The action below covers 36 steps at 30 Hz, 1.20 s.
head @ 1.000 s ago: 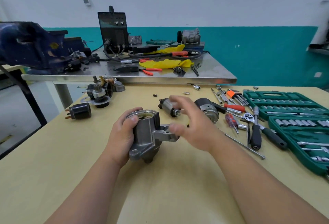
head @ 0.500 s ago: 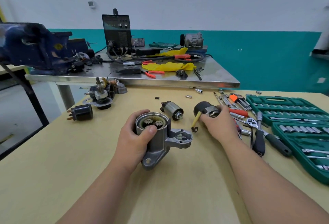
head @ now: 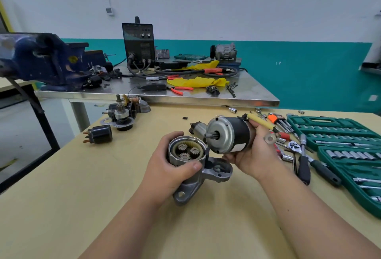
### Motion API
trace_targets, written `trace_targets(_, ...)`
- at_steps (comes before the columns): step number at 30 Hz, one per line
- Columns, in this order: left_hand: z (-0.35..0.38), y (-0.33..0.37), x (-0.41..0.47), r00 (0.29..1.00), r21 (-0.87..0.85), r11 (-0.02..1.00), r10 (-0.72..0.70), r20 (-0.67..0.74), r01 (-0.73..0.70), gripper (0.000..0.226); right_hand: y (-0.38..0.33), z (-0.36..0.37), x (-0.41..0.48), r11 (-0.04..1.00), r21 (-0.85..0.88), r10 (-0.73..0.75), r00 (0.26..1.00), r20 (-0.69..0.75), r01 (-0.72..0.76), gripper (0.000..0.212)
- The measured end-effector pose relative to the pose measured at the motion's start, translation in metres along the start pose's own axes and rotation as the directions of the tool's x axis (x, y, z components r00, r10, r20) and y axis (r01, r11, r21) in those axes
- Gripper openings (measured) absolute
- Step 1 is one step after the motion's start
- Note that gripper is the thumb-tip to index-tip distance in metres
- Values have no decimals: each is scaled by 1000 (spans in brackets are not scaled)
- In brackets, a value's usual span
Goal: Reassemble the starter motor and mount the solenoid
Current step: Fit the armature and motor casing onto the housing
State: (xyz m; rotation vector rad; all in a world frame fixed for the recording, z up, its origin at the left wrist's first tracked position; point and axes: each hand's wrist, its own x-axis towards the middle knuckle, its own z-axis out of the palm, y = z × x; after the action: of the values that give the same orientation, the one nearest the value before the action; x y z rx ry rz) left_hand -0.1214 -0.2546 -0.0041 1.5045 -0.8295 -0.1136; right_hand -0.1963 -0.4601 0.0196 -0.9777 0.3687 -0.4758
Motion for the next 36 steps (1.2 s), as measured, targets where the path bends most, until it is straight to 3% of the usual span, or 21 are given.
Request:
trace_targets(3,0,1,-2,1000,35,999,4,26,-5,79,-12,14,-7,975,-160,-132,982,132,153,40)
trace_targets(6,-1,1,-1,1000,46,999,-7,26,6,79,-28,29,-15,899,-313,-262,949,173,306,34)
trace_targets(10,0,2,-1,999,49,999,-8,41,6,81,-46,44,-23,639,-570,-396,857,331,516,29)
trace_targets(13,7,5,-3,997,60,998,26,68,-30,80,-64,72,-30,673,-594,-228,888,400,441,7)
trace_targets(14,8,6,-4,996,65,997,38,77,-43,78,-69,79,-30,642,-623,-180,878,444,447,20)
trace_targets(20,5,6,-4,998,25,999,20,57,-22,69,-77,96,-43,178,-808,-180,826,534,561,35)
trace_targets(27,9,5,-5,1000,26,1000,3,-13,-3,62,-66,127,-48,-204,-885,-125,885,448,419,40)
trace_targets(32,6,3,-2,1000,10,1000,-13,-23,13,61,-63,134,-49,-267,-920,-195,918,344,288,68)
trace_targets(36,5,1,-2,999,2,1000,-16,-31,16,59,-64,132,-49,-202,-907,-106,913,395,369,76)
